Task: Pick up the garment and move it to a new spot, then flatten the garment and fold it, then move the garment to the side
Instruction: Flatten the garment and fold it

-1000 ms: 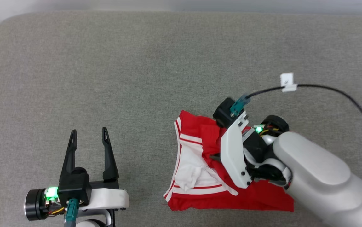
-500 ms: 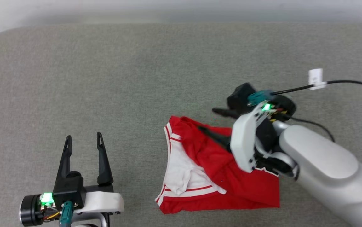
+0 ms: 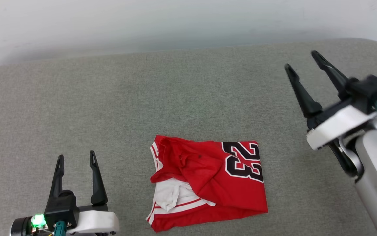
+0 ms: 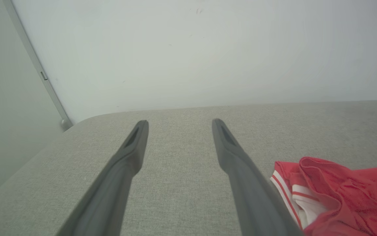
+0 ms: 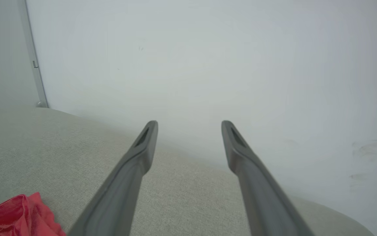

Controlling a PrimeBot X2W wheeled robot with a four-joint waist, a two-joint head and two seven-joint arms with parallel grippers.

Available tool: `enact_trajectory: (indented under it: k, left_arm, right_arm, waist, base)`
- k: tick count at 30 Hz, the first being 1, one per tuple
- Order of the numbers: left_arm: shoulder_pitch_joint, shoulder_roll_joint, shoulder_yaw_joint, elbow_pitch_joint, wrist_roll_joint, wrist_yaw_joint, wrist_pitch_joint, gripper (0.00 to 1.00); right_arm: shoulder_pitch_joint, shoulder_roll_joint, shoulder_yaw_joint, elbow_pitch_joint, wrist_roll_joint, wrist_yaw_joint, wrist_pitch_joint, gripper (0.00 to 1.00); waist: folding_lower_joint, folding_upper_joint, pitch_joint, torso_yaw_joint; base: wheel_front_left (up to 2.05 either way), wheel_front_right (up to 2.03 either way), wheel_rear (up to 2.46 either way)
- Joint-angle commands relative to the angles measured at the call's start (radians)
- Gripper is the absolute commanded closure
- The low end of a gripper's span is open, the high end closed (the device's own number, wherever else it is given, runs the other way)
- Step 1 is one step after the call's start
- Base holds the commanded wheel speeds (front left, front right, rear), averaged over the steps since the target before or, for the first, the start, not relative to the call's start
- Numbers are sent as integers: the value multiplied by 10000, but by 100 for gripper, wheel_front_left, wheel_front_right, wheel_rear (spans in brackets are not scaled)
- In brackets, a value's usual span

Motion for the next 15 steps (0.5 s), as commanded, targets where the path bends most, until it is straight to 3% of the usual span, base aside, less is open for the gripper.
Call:
enact_trajectory:
  k: [1, 8, 15]
  left_arm:
    - [115, 21, 50, -59, -30, -36, -22, 0]
    - [379, -3, 206, -168, -41, -190, -22, 0]
    - [624, -40, 278, -235, -69, -317, -22, 0]
  right_arm:
    - [516, 185, -539, -180, -254, -11, -104, 0]
    - [2998, 1141, -2926, -1685, -1461, -10, -253, 0]
    - [5188, 2179, -4292, -2904, -1911, -10, -246, 0]
  waist:
    - [0, -1, -107, -107]
    - [0, -1, -277, -218]
    - [0, -1, -479, -201]
  base:
    - [0, 0, 0]
    - [0, 0, 0]
    - [0, 0, 0]
